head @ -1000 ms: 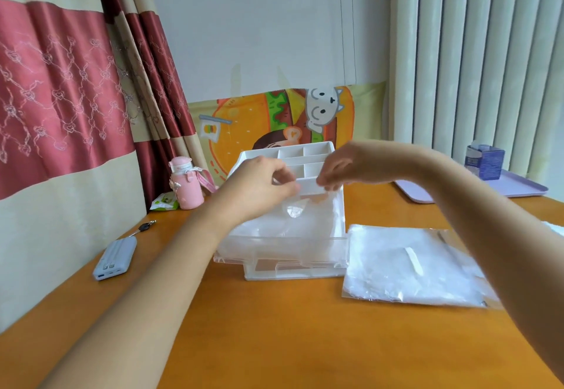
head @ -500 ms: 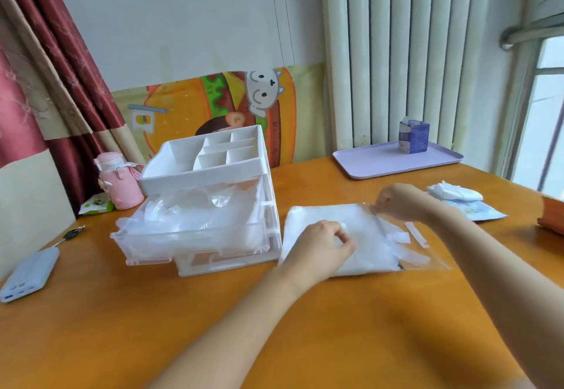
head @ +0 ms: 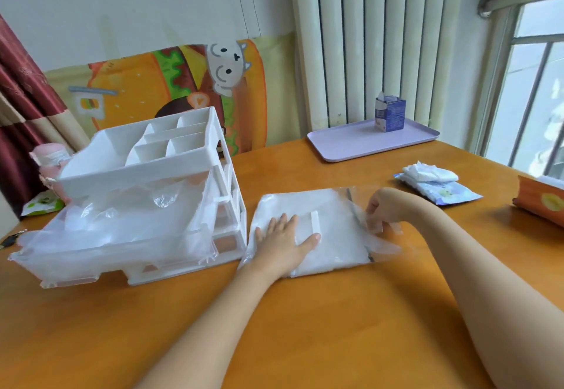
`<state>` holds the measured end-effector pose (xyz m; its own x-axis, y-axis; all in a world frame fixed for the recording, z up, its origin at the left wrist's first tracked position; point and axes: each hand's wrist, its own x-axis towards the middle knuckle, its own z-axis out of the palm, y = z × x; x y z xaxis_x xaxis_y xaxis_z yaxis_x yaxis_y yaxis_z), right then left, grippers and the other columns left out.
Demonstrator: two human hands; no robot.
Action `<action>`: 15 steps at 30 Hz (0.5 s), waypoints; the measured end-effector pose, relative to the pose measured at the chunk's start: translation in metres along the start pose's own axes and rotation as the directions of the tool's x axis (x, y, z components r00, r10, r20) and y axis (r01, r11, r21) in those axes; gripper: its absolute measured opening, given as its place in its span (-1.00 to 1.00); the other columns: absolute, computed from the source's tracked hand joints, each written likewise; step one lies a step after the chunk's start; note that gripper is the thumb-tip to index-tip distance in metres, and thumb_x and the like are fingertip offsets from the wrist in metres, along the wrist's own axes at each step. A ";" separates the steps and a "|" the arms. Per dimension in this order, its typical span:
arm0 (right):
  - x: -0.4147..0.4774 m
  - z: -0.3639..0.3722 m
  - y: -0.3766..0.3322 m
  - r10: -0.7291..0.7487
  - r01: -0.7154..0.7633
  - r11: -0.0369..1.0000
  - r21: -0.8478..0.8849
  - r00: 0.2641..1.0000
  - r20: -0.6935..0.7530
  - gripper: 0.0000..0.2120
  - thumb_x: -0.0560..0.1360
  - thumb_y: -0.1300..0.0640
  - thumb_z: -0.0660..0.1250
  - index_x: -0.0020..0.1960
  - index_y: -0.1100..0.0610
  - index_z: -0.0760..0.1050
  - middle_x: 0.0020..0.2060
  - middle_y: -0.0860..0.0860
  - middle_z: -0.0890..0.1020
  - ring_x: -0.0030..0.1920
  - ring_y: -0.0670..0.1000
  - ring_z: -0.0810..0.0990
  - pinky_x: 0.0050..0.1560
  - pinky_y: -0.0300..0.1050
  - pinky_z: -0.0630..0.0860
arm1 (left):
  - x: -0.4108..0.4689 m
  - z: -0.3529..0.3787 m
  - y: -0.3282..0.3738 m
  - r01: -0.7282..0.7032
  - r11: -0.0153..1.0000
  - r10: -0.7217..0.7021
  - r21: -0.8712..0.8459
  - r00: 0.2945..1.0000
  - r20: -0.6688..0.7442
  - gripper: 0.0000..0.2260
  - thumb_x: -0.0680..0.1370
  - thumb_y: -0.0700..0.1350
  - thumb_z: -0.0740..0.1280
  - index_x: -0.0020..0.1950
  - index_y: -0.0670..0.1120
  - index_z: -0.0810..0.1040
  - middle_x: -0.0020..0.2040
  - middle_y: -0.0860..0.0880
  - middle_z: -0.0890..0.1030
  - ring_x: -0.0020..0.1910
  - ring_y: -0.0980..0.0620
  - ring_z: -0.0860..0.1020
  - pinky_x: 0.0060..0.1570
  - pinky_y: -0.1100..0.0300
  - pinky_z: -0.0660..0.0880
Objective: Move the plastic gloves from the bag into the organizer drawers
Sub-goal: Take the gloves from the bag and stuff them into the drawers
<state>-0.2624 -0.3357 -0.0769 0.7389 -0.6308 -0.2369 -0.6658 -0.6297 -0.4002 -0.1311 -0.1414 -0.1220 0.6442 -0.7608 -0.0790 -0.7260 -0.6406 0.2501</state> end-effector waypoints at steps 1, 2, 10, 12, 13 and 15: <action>-0.001 -0.001 0.002 -0.006 0.006 1.000 0.009 1.000 -0.002 -0.81 0.39 0.14 0.46 -0.01 0.16 0.65 -0.14 0.12 0.70 -0.25 0.02 0.57 -0.15 -0.15 0.51 | 0.002 0.000 0.000 -0.003 1.000 0.003 0.001 1.000 0.001 -0.32 0.57 0.34 0.02 0.59 0.02 -0.02 0.60 -0.02 -0.08 0.57 -0.01 -0.13 0.47 -0.13 -0.22; -0.001 0.000 0.004 -0.005 0.005 1.000 0.011 1.000 -0.010 -0.83 0.39 0.11 0.47 -0.04 0.15 0.65 -0.17 0.11 0.69 -0.26 0.01 0.56 -0.19 -0.17 0.48 | 0.004 0.002 -0.001 -0.006 1.000 0.006 -0.003 1.000 0.005 -0.32 0.57 0.34 0.02 0.59 0.03 -0.02 0.60 -0.01 -0.08 0.56 -0.01 -0.14 0.47 -0.14 -0.22; -0.011 -0.012 0.015 -0.003 0.165 0.871 0.463 0.943 -0.332 -0.82 0.42 0.17 0.44 -0.33 0.18 0.57 -0.45 0.04 0.53 -0.40 0.01 0.39 -0.35 -0.19 0.35 | 0.004 0.008 -0.006 -0.003 1.000 0.003 -0.014 1.000 -0.013 -0.34 0.57 0.35 -0.05 0.59 0.05 -0.04 0.60 0.00 -0.09 0.56 -0.01 -0.17 0.48 -0.14 -0.25; -0.013 -0.014 0.016 0.041 0.222 0.784 0.579 0.913 -0.405 -0.84 0.43 0.15 0.43 -0.28 0.21 0.62 -0.39 0.09 0.53 -0.33 0.04 0.40 -0.26 -0.16 0.36 | 0.004 0.008 -0.006 0.009 1.000 -0.009 -0.017 1.000 -0.019 -0.33 0.57 0.35 -0.04 0.59 0.04 -0.03 0.60 0.00 -0.09 0.56 -0.01 -0.16 0.48 -0.14 -0.25; -0.015 -0.016 0.015 0.072 0.256 0.710 0.656 0.900 -0.429 -0.86 0.43 0.15 0.43 -0.24 0.21 0.64 -0.35 0.11 0.56 -0.30 0.06 0.44 -0.21 -0.12 0.41 | 0.004 0.008 -0.006 0.018 1.000 -0.018 -0.016 1.000 -0.025 -0.33 0.57 0.34 -0.03 0.59 0.04 -0.03 0.60 0.00 -0.08 0.56 -0.01 -0.16 0.48 -0.14 -0.25; -0.018 -0.019 0.011 0.074 0.318 0.505 0.802 0.910 -0.408 -0.89 0.46 0.15 0.41 -0.21 0.17 0.64 -0.26 0.14 0.61 -0.20 0.09 0.54 -0.07 -0.04 0.50 | 0.003 0.007 -0.005 0.003 0.999 -0.006 -0.050 0.998 -0.059 -0.35 0.59 0.30 0.04 0.58 0.01 0.04 0.59 -0.02 -0.02 0.57 -0.01 -0.10 0.49 -0.10 -0.21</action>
<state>-0.2850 -0.3397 -0.0606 0.5812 -0.8055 0.1157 -0.0181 -0.1550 -0.9878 -0.1275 -0.1408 -0.1302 0.6618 -0.7493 -0.0234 -0.7109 -0.6371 0.2978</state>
